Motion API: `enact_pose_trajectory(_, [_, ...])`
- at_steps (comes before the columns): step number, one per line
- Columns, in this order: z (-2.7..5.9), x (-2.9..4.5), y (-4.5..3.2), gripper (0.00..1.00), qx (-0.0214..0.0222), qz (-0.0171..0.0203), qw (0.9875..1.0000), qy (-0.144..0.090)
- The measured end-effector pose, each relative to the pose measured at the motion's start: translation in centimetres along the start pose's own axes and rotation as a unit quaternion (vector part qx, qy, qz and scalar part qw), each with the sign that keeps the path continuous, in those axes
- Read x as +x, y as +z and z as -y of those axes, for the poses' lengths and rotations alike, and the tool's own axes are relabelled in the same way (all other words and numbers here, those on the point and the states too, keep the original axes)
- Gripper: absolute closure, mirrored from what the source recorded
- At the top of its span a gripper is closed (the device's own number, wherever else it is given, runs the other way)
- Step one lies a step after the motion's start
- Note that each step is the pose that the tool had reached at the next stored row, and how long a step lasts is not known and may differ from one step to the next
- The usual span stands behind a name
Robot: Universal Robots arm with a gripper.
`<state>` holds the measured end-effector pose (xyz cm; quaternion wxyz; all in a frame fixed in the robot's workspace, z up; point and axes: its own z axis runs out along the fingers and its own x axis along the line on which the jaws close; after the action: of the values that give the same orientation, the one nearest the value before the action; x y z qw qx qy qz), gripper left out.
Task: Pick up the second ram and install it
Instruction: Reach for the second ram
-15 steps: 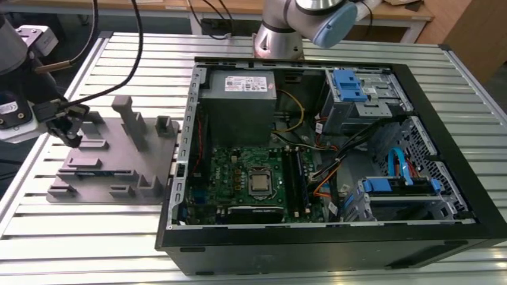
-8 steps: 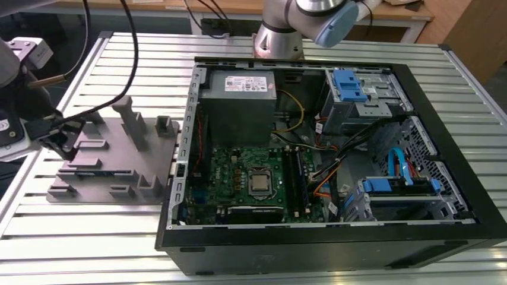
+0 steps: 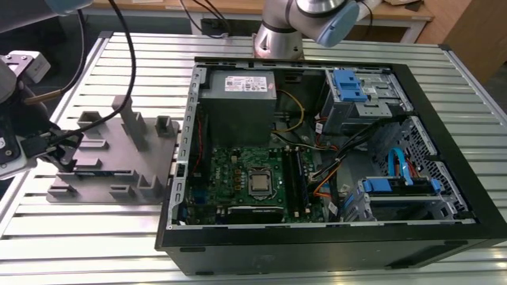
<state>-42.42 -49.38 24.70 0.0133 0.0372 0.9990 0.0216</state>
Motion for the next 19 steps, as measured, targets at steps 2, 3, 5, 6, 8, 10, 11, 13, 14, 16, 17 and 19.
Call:
enact_pose_trajectory(2, [0.15, -0.01, 0.12, 0.93, 0.0000, 0.0001, 1.0000, 0.000])
enact_pose_trajectory(3, [0.15, -0.01, 0.14, 0.93, 0.0000, 0.0000, 1.0000, 0.000])
enact_pose_trajectory(5, [0.16, 0.00, 0.16, 0.93, 0.0001, 0.0000, 1.0000, 0.000])
enact_pose_trajectory(6, [0.16, 0.00, 0.18, 0.93, 0.0000, 0.0000, 1.0000, 0.000])
enact_pose_trajectory(8, [0.17, -0.05, 0.40, 0.93, -0.0001, 0.0002, 1.0000, 0.000])
enact_pose_trajectory(10, [0.16, -0.35, 0.73, 0.93, 0.0001, -0.0004, 1.0000, 0.000])
enact_pose_trajectory(11, [0.15, -0.56, 0.91, 0.93, 0.0001, -0.0005, 1.0000, 0.000])
enact_pose_trajectory(13, [0.10, -1.12, 1.32, 0.93, 0.0001, -0.0013, 1.0000, 0.000])
enact_pose_trajectory(14, [0.02, -1.39, 1.51, 0.93, 0.0002, -0.0018, 1.0000, 0.000])
enact_pose_trajectory(16, [-0.18, -1.96, 1.88, 0.93, 0.0003, -0.0029, 1.0000, 0.000])
enact_pose_trajectory(17, [-0.38, -2.16, 2.03, 0.93, 0.0003, -0.0031, 1.0000, 0.000])
enact_pose_trajectory(19, [-0.82, -2.37, 2.26, 0.93, 0.0003, -0.0031, 1.0000, 0.000])
